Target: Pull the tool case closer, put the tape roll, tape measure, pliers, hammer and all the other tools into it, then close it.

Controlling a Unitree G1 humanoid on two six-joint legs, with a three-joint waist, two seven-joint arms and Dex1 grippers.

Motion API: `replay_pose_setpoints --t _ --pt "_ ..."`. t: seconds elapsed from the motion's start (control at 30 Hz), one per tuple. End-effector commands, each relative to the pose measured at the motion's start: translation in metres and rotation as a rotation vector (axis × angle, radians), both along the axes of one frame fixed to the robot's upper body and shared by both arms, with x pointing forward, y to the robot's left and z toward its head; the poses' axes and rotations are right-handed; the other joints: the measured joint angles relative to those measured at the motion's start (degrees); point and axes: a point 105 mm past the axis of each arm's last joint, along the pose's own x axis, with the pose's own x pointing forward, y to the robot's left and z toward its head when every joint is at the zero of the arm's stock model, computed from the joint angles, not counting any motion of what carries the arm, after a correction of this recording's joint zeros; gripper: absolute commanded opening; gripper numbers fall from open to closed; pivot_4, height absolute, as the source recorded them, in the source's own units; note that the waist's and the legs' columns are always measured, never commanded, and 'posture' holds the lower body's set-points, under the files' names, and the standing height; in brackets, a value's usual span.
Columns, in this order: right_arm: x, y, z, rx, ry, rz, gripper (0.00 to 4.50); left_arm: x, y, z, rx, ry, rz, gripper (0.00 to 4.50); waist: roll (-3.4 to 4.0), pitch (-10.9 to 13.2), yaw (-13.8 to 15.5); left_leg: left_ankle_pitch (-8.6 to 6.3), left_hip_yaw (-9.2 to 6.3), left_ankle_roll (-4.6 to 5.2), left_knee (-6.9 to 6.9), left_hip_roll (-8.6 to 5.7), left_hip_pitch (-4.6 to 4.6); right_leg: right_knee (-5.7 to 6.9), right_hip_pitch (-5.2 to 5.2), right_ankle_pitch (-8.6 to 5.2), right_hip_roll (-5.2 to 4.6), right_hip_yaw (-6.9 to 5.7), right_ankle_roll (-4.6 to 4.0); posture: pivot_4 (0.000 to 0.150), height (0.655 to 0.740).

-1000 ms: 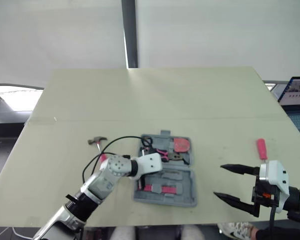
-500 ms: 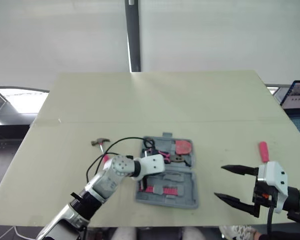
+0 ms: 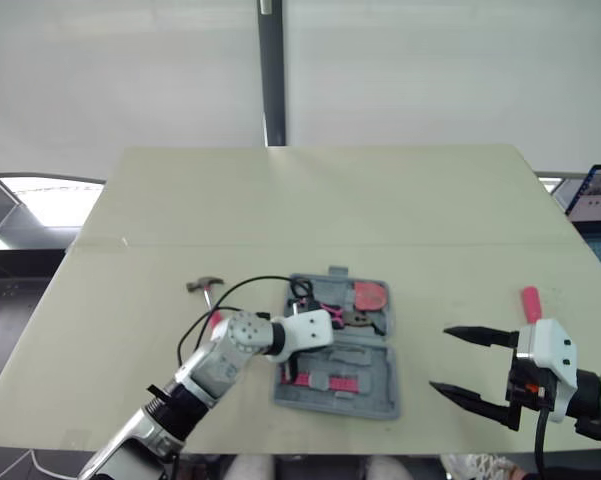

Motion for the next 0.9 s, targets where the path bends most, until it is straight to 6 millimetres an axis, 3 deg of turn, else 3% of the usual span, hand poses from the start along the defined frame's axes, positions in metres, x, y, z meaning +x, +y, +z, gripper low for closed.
replay_pose_setpoints --t 0.03,0.9 --pt "0.0 0.002 0.005 -0.02 -0.024 0.036 4.5 -0.055 0.03 -0.094 0.238 0.332 0.029 0.06 0.04 -0.04 0.02 0.0 -0.01 0.0 0.0 0.0 0.0 -0.24 0.02 0.0 0.0 0.0 0.0 0.15 0.7373" --pt "0.008 0.002 0.006 -0.022 -0.025 0.049 4.5 -0.072 0.039 -0.115 0.45 0.325 -0.125 0.06 0.12 -0.13 0.21 -0.14 -0.47 -0.01 -0.15 -0.04 0.58 -0.84 0.94 -0.11 0.0 -0.03 -0.21 0.15 0.7373"
